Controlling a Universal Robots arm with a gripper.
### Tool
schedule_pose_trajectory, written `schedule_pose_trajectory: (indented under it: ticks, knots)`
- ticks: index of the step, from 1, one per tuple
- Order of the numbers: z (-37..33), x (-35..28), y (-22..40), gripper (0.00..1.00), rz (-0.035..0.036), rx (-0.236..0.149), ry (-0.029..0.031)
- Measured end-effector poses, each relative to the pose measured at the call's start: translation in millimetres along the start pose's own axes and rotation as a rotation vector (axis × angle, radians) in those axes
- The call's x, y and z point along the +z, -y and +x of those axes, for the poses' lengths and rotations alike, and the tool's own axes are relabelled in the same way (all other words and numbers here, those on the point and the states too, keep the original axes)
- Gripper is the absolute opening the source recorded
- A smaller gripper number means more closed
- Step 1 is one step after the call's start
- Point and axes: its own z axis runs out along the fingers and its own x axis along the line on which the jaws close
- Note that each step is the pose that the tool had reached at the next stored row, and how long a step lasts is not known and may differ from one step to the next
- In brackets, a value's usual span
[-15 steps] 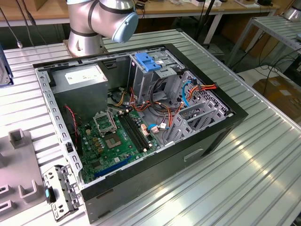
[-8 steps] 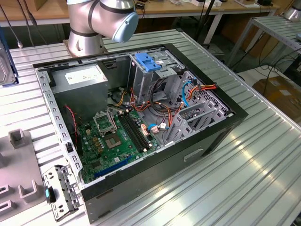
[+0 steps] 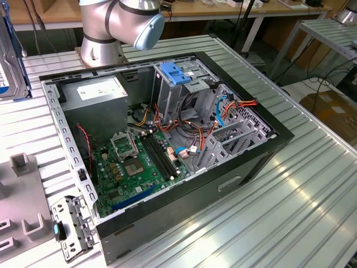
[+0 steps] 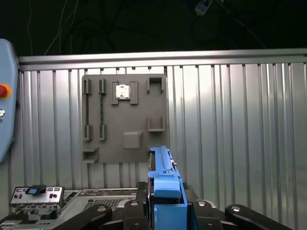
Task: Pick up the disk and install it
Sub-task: 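Pick up the disk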
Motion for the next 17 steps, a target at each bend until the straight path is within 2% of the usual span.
schedule_pose_trajectory:
  ticks: [17]
  knots:
    - [-1.1,-0.8,28.8,0.37,0.0004,0.000,-0.0115]
